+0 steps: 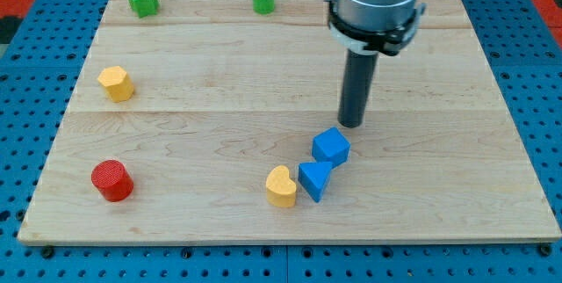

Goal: Slide the red star closer to the blue cube

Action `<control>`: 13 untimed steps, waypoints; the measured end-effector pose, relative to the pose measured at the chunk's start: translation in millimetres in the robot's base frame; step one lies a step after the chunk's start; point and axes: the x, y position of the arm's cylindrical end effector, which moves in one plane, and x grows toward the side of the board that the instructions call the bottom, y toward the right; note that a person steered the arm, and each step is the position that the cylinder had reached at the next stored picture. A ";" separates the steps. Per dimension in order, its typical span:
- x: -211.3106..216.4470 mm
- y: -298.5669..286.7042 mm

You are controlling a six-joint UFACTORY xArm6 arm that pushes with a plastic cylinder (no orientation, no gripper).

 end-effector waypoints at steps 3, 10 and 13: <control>-13.3 -14.0; -190.3 -94.3; -125.6 -135.8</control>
